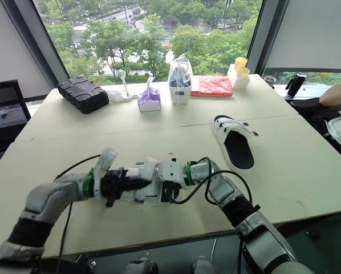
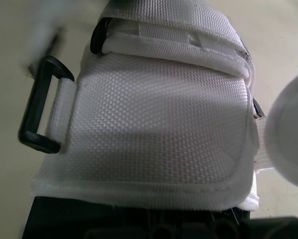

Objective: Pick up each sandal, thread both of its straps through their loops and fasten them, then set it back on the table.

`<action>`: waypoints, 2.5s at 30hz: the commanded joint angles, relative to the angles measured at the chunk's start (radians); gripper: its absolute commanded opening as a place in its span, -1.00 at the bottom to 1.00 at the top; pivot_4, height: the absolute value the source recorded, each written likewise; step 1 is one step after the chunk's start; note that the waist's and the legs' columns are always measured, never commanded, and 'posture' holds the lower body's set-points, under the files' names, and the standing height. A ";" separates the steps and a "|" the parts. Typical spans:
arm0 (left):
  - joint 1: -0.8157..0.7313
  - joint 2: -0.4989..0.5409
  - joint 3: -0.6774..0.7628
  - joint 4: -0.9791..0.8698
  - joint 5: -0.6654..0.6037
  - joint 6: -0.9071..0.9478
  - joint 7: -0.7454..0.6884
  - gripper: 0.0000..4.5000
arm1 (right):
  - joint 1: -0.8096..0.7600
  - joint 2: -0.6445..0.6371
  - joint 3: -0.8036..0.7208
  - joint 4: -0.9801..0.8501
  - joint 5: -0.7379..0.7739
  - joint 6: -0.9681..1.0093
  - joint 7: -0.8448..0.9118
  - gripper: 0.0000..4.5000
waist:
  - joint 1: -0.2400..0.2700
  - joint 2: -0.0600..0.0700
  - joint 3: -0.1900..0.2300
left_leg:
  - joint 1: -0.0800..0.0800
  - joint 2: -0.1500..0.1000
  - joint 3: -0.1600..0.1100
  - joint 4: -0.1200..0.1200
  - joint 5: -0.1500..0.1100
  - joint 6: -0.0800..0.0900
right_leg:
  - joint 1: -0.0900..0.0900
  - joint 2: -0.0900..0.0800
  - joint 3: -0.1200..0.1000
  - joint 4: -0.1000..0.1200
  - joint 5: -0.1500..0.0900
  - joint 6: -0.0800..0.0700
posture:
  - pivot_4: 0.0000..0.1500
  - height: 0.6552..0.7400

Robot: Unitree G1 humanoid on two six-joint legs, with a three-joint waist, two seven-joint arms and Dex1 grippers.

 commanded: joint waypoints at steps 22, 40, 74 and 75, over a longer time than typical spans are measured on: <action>0.031 -0.159 0.210 -0.044 -0.266 0.302 0.377 -0.97 | 0.046 -0.019 0.046 0.078 -0.083 0.052 0.000 -1.00 | 0.000 0.000 0.000 | 0.002 0.000 0.000 0.000 0.000 0.000 | 0.002 0.001 0.000 0.001 0.001 0.002 | 1.00 1.00; 0.090 -0.178 0.205 -0.137 -0.325 0.337 0.480 -0.97 | 0.049 -0.016 0.047 0.079 -0.084 0.052 -0.005 -1.00 | 0.000 -0.001 -0.001 | 0.003 0.000 0.000 0.000 0.000 -0.001 | 0.002 0.001 0.000 0.001 0.000 0.000 | 1.00 1.00; 0.164 -0.099 0.070 -0.081 -0.107 0.119 0.319 -0.97 | 0.049 -0.019 0.049 0.077 -0.087 0.050 -0.003 -1.00 | 0.000 0.000 -0.002 | 0.003 0.000 0.000 0.000 0.000 -0.001 | 0.002 0.001 0.001 0.000 0.000 -0.001 | 1.00 1.00; 0.168 -0.093 0.060 -0.080 -0.091 0.097 0.302 -0.97 | 0.049 -0.019 0.049 0.076 -0.087 0.050 -0.003 -1.00 | 0.000 0.000 -0.002 | 0.003 0.000 0.000 0.000 0.000 -0.001 | 0.002 0.001 0.001 0.000 0.000 -0.001 | 1.00 1.00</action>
